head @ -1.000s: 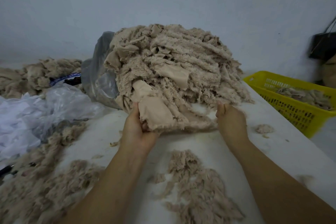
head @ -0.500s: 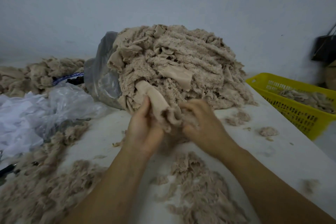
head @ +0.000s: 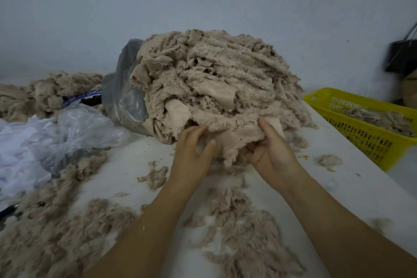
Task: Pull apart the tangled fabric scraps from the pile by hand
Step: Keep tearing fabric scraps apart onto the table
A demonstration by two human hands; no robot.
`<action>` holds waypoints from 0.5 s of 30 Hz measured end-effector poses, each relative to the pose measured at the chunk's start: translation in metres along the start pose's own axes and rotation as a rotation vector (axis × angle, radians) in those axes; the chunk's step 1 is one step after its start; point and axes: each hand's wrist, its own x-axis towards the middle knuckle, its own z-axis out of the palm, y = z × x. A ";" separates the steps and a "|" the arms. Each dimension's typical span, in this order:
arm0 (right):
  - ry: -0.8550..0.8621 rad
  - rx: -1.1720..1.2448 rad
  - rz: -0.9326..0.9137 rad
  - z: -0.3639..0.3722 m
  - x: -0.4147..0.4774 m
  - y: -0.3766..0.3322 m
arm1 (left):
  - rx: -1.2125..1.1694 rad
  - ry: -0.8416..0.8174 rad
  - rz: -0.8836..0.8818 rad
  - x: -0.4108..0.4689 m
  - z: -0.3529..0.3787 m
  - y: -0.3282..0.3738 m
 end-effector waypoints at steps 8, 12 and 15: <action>-0.059 0.177 0.078 0.001 -0.001 0.002 | -1.008 -0.213 -0.575 -0.005 0.006 0.012; -0.024 0.174 0.101 -0.001 0.002 0.005 | -1.254 -0.222 -0.686 -0.002 -0.002 0.012; 0.102 0.155 0.052 -0.005 0.006 0.003 | -1.172 -0.112 -0.620 0.000 -0.003 0.009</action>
